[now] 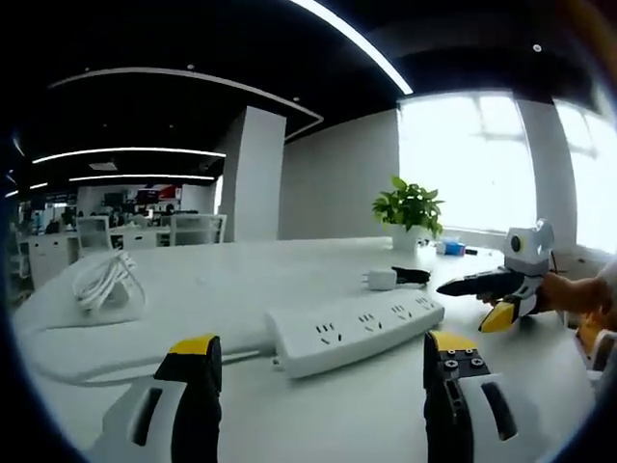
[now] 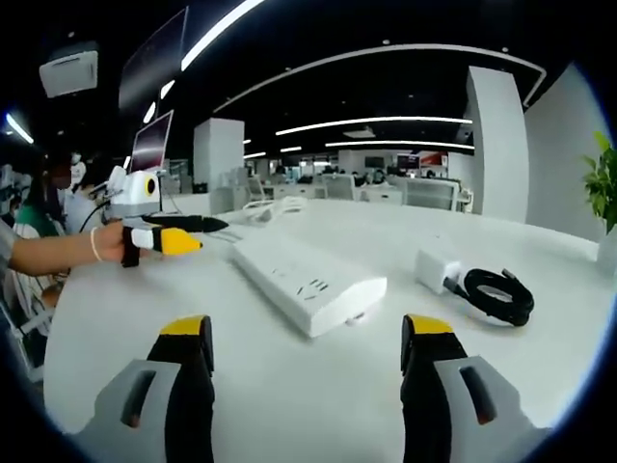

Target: Straighten the power strip on the desk, plug the charger into it

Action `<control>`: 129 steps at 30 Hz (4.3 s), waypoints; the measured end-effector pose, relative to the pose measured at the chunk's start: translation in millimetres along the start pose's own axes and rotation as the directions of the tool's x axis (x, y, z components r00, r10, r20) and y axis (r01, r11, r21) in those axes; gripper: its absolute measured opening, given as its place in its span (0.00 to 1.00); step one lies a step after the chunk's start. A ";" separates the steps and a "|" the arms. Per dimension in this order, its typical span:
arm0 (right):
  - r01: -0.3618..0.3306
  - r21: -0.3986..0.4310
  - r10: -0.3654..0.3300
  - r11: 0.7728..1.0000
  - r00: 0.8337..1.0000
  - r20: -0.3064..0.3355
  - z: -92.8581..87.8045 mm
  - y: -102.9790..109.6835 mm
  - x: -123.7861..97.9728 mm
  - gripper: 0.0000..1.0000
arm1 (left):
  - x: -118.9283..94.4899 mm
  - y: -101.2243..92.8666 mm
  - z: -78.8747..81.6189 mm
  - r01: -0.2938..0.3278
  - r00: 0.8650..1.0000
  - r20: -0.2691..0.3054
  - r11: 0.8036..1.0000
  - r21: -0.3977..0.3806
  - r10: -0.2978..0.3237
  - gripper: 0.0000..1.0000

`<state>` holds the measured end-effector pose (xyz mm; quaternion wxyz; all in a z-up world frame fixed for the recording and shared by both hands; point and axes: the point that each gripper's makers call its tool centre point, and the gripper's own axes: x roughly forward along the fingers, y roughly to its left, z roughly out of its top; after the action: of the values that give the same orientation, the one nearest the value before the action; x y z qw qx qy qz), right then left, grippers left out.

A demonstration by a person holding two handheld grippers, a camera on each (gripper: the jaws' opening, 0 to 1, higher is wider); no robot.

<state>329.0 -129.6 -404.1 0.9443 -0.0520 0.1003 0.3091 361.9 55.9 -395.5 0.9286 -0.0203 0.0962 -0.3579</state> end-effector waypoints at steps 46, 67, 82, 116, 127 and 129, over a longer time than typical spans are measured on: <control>-0.029 0.023 0.031 0.999 0.997 -0.074 -7.3 -2.9 25.9 0.45 | 30.0 11.8 -22.9 0.037 0.982 -0.186 0.999 0.032 -0.030 0.47; -0.002 -0.047 -0.003 0.999 0.995 -0.103 -7.8 -7.4 28.7 0.34 | 30.7 5.8 -26.2 0.058 0.975 -0.214 0.998 0.020 -0.052 0.42; -0.017 -0.040 0.012 0.999 0.992 -0.124 -6.4 -10.9 35.4 0.34 | 31.1 9.3 -25.7 0.033 0.974 -0.225 0.999 0.024 -0.027 0.40; -0.096 -0.005 0.094 0.995 0.987 -0.133 -3.0 -31.3 64.2 0.32 | 30.8 18.4 -25.8 -0.016 0.969 -0.245 1.000 0.011 0.018 0.33; -0.104 -0.011 0.102 0.995 0.986 -0.134 -1.3 -42.2 75.1 0.30 | 32.0 20.1 -26.5 -0.021 0.965 -0.260 0.999 0.027 0.027 0.32; -0.106 -0.010 0.104 0.994 0.986 -0.131 -1.1 -43.2 76.3 0.30 | 32.6 20.8 -26.3 -0.021 0.965 -0.261 0.999 0.025 0.027 0.32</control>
<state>414.7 -120.8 -420.5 0.9176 -0.0748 0.1617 0.3553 394.2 50.4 -428.8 0.9122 0.0383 0.2138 -0.3474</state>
